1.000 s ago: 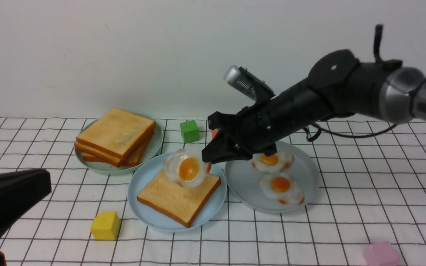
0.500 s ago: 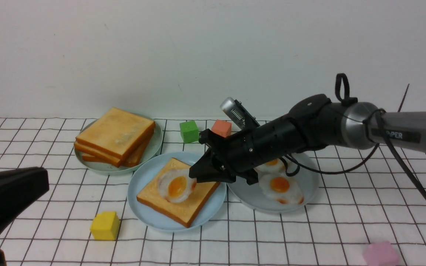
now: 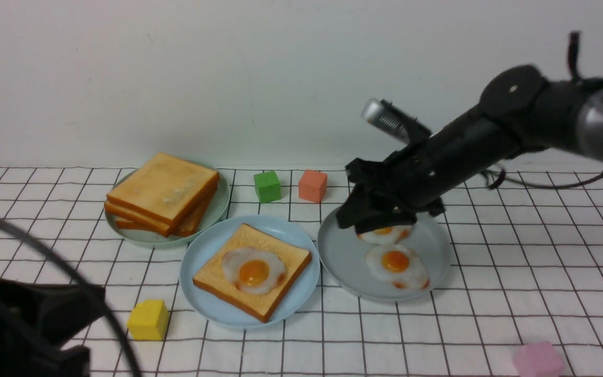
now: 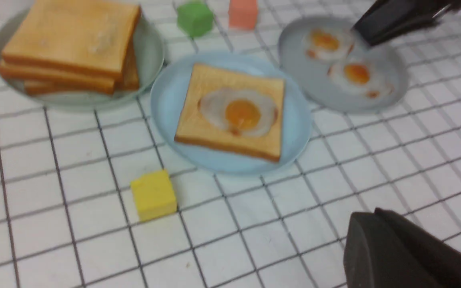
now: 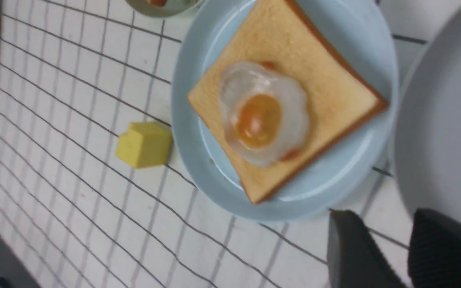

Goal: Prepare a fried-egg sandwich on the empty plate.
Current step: Use the left arm to grab a slice of bread

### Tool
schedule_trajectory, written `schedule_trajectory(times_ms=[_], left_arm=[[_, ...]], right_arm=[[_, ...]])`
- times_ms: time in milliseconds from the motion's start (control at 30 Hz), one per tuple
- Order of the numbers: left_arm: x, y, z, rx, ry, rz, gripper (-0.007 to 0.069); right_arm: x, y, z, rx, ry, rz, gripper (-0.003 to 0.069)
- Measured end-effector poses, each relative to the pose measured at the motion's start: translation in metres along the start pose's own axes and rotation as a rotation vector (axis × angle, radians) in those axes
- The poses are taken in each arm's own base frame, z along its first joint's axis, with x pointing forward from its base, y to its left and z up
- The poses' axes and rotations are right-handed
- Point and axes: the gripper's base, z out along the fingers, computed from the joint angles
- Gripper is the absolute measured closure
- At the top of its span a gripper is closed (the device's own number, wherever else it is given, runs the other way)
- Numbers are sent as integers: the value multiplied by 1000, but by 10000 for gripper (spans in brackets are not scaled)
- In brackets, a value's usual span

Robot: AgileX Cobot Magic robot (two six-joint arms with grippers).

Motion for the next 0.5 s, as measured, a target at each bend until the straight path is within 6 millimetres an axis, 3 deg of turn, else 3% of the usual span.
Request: schedule_trajectory(times_ms=[100, 133, 167, 233, 400, 500], left_arm=[[-14, -4, 30, -54, 115, 12, 638], [-16, -4, 34, -62, 127, 13, 638], [-29, -1, 53, -102, 160, 3, 638], [-39, 5, 69, -132, 181, -8, 638], [-72, 43, 123, -213, 244, -47, 638], [-85, 63, 151, -224, 277, -62, 638]], right_arm=[[20, 18, -44, 156, -16, -97, 573], [23, 21, -50, 175, -20, -108, 585], [46, 35, -77, 241, -48, -143, 624], [64, 44, -92, 272, -70, -164, 643], [126, 66, -129, 271, -198, -254, 648], [148, 70, -143, 264, -274, -296, 648]])
